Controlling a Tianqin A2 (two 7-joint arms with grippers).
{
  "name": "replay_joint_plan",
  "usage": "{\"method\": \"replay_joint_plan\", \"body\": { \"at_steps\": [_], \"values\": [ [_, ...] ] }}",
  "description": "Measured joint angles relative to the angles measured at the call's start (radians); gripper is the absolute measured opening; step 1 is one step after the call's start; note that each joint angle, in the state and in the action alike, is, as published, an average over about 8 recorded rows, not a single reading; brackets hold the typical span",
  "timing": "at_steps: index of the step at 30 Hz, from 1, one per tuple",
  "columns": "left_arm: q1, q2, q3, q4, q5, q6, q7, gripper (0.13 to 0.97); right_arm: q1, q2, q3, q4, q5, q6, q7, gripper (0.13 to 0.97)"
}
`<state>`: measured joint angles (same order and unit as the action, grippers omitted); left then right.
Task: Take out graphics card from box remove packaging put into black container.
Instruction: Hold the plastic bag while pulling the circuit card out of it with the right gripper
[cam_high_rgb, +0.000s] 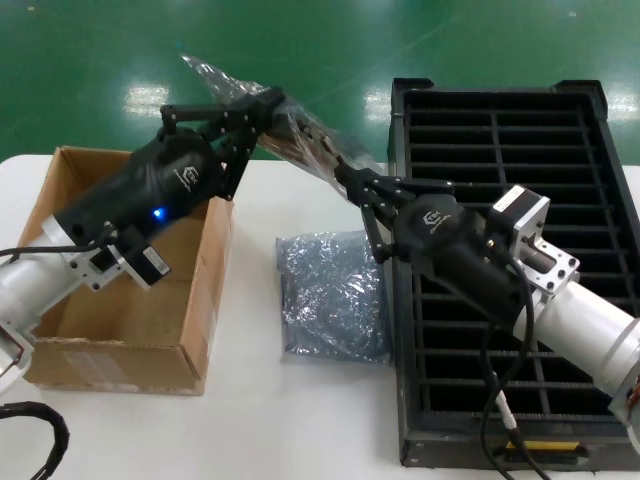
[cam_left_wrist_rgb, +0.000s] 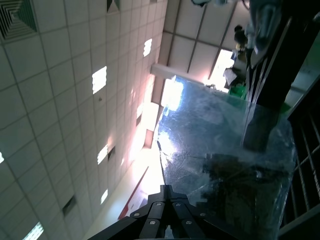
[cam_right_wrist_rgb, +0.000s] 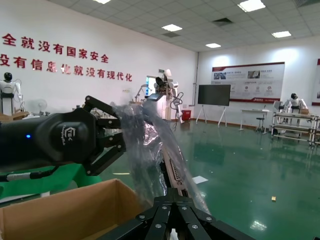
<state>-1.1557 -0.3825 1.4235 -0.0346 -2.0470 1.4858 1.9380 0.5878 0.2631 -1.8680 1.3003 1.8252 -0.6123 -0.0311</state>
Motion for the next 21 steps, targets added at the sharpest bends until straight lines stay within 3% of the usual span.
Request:
{"method": "replay_joint_plan", "body": {
  "at_steps": [7, 15, 21],
  "values": [
    [0.006, -0.005, 0.018, -0.003, 0.017, 0.041, -0.015, 0.138, -0.004, -0.005, 0.012, -0.013, 0.010, -0.013, -0.015, 0.136],
    [0.011, -0.011, 0.031, -0.001, 0.029, 0.055, -0.014, 0.138, -0.003, -0.010, 0.021, -0.027, 0.018, -0.027, -0.030, 0.162],
    [0.013, -0.012, 0.033, -0.001, 0.031, 0.058, -0.015, 0.138, -0.004, -0.009, 0.023, -0.030, 0.017, -0.033, -0.032, 0.234]
  ]
}}
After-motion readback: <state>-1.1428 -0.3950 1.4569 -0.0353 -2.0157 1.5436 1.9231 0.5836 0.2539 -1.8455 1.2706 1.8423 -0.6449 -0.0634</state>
